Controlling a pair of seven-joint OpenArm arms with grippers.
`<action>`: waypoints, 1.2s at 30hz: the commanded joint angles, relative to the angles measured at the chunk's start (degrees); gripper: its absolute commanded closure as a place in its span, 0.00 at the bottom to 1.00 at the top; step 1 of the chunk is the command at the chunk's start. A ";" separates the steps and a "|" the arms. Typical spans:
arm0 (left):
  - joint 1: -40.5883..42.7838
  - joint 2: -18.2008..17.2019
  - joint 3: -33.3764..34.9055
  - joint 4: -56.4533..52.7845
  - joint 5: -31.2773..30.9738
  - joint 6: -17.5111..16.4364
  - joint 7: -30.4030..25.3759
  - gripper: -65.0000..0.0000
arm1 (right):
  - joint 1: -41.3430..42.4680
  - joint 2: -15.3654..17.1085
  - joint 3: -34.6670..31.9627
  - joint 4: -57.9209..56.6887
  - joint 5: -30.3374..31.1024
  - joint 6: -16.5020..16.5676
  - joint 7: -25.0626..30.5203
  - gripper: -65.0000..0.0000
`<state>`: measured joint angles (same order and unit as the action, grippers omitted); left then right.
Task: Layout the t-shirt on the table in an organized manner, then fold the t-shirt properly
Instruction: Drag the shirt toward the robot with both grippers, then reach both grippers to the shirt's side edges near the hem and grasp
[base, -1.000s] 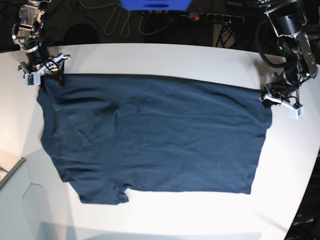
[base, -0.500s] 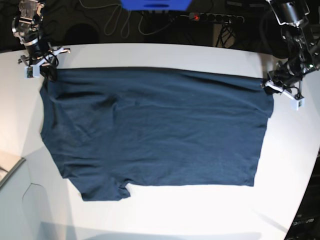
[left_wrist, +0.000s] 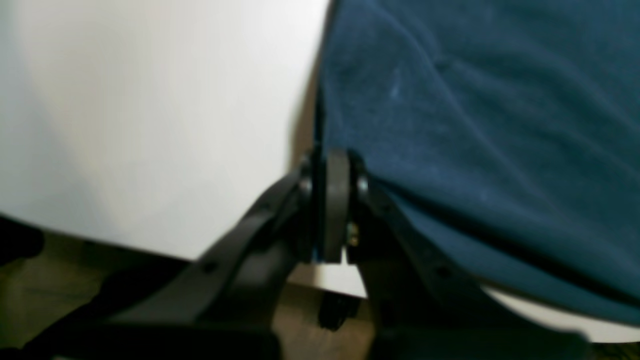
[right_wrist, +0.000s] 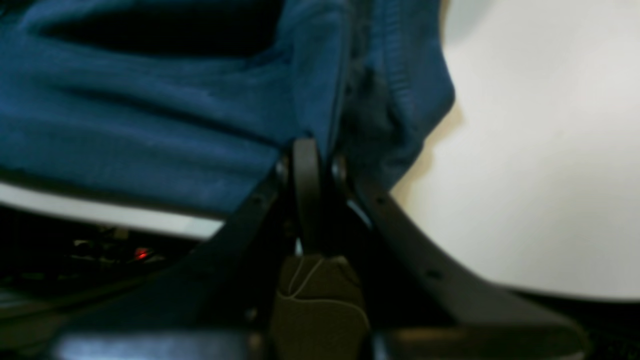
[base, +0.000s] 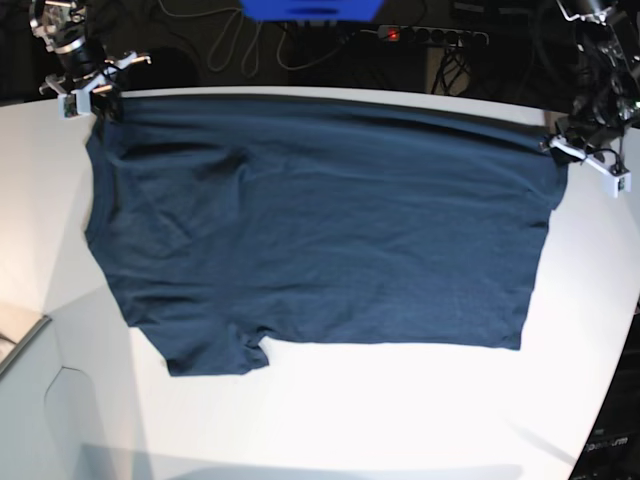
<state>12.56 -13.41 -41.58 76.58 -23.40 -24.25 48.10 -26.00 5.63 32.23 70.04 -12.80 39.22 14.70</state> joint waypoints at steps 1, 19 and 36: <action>-0.03 -0.96 -0.66 0.92 0.06 0.21 -0.84 1.00 | -1.12 0.48 0.26 0.51 -1.31 0.78 -2.08 1.00; -0.38 -1.32 -0.75 0.92 0.67 -7.53 2.67 0.94 | -6.31 -2.07 0.78 12.82 8.89 0.78 -2.08 0.36; -0.03 1.32 -11.12 11.64 0.15 -7.71 3.02 0.41 | 8.81 -1.89 0.61 14.49 10.20 0.78 -3.93 0.35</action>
<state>13.41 -10.98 -52.38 86.94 -22.28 -31.81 52.58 -17.41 3.14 32.58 83.74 -3.64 39.57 9.54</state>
